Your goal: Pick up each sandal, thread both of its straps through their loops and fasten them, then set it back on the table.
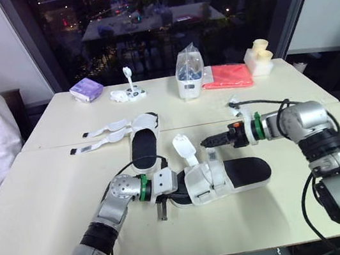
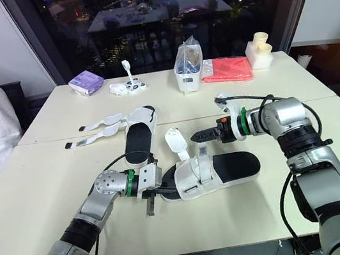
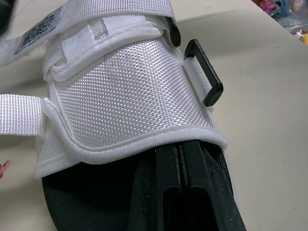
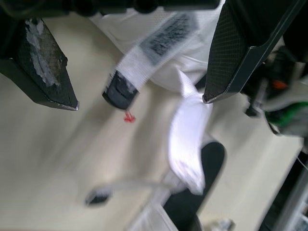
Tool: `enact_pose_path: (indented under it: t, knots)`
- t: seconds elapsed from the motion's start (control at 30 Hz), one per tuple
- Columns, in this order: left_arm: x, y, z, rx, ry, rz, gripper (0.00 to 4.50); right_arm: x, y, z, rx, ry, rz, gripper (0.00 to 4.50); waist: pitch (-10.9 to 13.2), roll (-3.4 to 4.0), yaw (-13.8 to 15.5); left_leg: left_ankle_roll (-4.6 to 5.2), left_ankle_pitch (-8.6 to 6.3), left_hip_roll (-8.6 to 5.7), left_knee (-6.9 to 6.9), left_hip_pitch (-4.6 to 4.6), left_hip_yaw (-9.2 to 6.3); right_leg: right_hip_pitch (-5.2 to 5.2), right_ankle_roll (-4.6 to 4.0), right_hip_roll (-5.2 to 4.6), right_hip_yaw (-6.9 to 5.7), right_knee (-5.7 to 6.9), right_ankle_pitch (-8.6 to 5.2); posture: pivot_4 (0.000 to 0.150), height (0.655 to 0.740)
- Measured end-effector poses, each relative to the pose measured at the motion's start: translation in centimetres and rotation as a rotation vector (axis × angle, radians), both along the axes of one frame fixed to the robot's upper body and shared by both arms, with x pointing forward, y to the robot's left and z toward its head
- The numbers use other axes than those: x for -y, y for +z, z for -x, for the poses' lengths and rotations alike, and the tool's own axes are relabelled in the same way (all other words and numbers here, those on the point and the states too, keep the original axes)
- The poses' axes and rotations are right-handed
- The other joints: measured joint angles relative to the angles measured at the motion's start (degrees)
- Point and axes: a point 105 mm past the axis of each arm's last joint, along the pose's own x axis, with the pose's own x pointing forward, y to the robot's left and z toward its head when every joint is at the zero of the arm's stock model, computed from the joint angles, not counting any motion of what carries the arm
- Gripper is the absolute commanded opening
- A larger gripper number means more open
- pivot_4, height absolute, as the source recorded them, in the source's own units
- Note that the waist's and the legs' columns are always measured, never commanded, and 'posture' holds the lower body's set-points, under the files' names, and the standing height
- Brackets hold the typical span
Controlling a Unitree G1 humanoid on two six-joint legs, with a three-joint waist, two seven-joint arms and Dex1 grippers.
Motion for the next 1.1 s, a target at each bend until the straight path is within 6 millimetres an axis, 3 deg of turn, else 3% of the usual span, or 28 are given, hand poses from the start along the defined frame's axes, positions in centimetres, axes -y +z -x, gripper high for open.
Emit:
enact_pose_path:
  t: [0.13,0.2,0.3,0.47,0.67,0.87,1.1]
  knots:
    - [0.0,0.0,0.0,0.000,0.002,0.002,0.00,-0.1,-0.8,-0.2,-0.013,0.001,-0.002,4.47,0.00,0.00,0.04,0.00,0.00,-0.01,-0.01,0.00,0.00,0.01,0.01,-0.01,-0.01,0.00,0.01,0.150,0.7400]
    - [0.0,0.0,0.0,0.000,0.004,0.003,0.00,-0.1,-1.1,-0.3,-0.027,0.002,-0.008,3.94,0.00,0.01,0.04,0.00,0.00,-0.01,-0.01,0.00,0.00,0.01,0.01,-0.01,-0.01,0.00,0.01,0.150,0.7400]
    - [0.0,0.0,0.1,0.002,0.007,0.005,0.00,-0.5,-1.3,-0.3,-0.033,0.013,-0.014,2.68,-0.01,0.02,0.03,0.00,0.00,-0.01,-0.01,0.00,0.00,0.01,0.02,-0.01,-0.01,0.00,0.01,0.150,0.7400]
    - [0.0,0.0,0.1,0.002,0.008,0.006,0.00,-0.8,-0.9,-0.3,-0.021,0.029,-0.028,0.12,-0.01,0.02,0.03,0.00,0.00,-0.02,-0.01,0.00,0.00,0.01,0.02,-0.01,-0.02,0.00,0.01,0.150,0.7400]
    - [0.1,0.0,0.1,-0.004,0.008,0.002,0.00,-1.2,0.4,0.1,-0.005,0.071,-0.063,0.01,-0.01,0.03,0.08,0.00,0.00,-0.02,-0.03,0.00,0.00,0.00,0.03,-0.02,-0.02,0.00,0.02,0.150,0.7400]
    - [0.0,0.0,0.2,0.000,-0.005,-0.011,0.00,-3.4,6.5,3.1,0.085,0.255,-0.170,0.01,-0.01,0.05,0.07,-0.01,0.00,-0.02,-0.24,0.01,-0.01,-0.07,0.03,-0.03,-0.07,-0.07,0.02,0.150,0.7400]
    - [0.0,0.1,0.2,0.017,-0.019,-0.017,0.00,-4.8,7.3,4.6,0.087,0.336,-0.176,0.01,-0.01,0.05,0.08,-0.03,0.02,-0.06,-0.35,0.01,0.00,-0.08,0.03,-0.07,-0.07,-0.15,0.02,0.150,0.7400]
